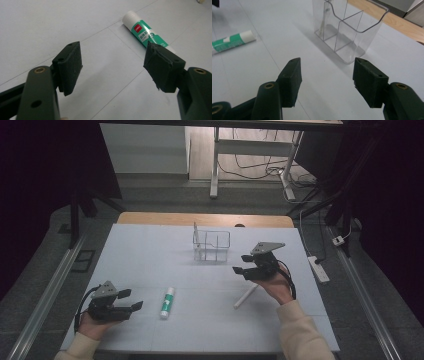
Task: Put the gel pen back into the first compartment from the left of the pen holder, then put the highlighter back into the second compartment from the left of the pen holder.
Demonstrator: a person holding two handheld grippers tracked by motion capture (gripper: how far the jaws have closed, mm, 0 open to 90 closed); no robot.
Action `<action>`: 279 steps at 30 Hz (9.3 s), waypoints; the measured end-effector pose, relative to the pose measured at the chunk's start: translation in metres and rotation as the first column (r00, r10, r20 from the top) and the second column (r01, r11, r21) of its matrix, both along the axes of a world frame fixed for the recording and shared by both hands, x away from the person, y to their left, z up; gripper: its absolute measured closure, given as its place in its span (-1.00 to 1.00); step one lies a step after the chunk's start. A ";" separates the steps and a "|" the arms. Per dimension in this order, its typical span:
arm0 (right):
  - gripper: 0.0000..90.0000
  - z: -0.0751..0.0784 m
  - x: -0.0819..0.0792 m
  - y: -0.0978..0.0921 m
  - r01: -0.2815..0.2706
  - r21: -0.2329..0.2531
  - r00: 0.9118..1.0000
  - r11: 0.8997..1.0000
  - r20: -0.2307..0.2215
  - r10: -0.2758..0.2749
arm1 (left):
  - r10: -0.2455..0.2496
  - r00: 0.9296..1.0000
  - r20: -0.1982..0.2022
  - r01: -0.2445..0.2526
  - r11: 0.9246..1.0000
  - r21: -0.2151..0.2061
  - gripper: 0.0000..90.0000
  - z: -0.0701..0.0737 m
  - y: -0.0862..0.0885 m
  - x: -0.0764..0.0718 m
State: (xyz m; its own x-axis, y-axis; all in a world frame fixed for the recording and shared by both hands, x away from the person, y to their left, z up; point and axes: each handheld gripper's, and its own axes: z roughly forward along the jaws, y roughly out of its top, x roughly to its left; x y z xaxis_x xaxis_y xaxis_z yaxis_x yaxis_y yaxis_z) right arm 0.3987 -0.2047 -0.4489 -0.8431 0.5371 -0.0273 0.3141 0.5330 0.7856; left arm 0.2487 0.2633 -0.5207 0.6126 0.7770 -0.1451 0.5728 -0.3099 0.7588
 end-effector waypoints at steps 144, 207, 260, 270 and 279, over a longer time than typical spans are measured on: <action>0.74 -0.025 -0.007 -0.002 -0.489 -0.344 0.872 0.802 -0.230 0.432 | -0.003 1.000 0.007 0.003 1.000 0.009 -0.32 0.000 0.000 0.000; 0.74 0.019 -0.003 0.004 -0.041 -0.033 0.999 0.999 0.009 0.041 | -0.006 1.000 0.007 0.006 1.000 0.012 -0.32 0.000 -0.001 0.001; 0.74 0.041 0.024 0.044 0.061 0.240 0.989 0.969 0.117 -0.092 | -0.006 1.000 0.007 0.005 1.000 0.011 -0.32 0.000 -0.001 0.002; 0.74 0.041 0.034 0.047 0.078 0.286 0.989 0.955 0.102 -0.111 | -0.005 1.000 0.006 0.005 1.000 0.011 -0.32 0.000 -0.001 0.002; 0.74 0.043 0.044 0.054 0.090 0.294 0.989 0.952 0.086 -0.120 | -0.004 1.000 0.007 0.004 1.000 0.007 -0.32 0.000 0.000 0.002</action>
